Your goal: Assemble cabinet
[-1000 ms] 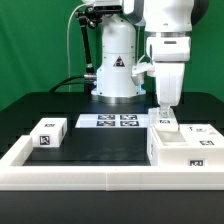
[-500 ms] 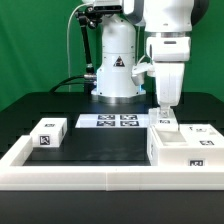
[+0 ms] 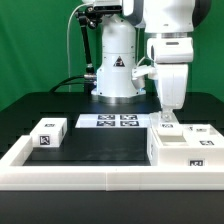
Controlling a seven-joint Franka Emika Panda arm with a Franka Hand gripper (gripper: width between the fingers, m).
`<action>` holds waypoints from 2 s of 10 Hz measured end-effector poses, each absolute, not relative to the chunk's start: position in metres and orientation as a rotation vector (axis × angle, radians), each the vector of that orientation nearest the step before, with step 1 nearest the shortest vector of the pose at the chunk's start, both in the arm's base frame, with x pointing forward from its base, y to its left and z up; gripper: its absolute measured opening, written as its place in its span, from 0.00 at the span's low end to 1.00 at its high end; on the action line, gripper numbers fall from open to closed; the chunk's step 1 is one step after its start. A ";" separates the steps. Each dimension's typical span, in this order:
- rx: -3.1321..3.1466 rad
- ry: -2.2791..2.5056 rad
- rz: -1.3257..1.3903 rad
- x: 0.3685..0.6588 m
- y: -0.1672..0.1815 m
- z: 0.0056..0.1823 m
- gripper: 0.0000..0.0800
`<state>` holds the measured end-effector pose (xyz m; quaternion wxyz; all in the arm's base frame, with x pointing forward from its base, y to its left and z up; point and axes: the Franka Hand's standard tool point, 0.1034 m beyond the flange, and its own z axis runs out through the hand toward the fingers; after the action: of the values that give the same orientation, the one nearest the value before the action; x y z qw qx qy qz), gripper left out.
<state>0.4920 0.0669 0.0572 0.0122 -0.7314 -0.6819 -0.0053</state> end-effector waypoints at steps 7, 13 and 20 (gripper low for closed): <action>-2.237 -2.180 -0.040 0.508 0.065 0.058 0.09; -2.211 -2.207 -0.048 0.545 0.060 0.058 0.09; -2.171 -2.260 -0.080 0.573 0.060 0.059 0.09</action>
Offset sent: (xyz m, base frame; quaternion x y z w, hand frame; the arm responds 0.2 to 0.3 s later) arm 0.0000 0.0000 0.0000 0.0000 0.0000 0.0000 1.0000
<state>0.5728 0.0601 0.0594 0.0036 -0.6925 -0.7209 -0.0255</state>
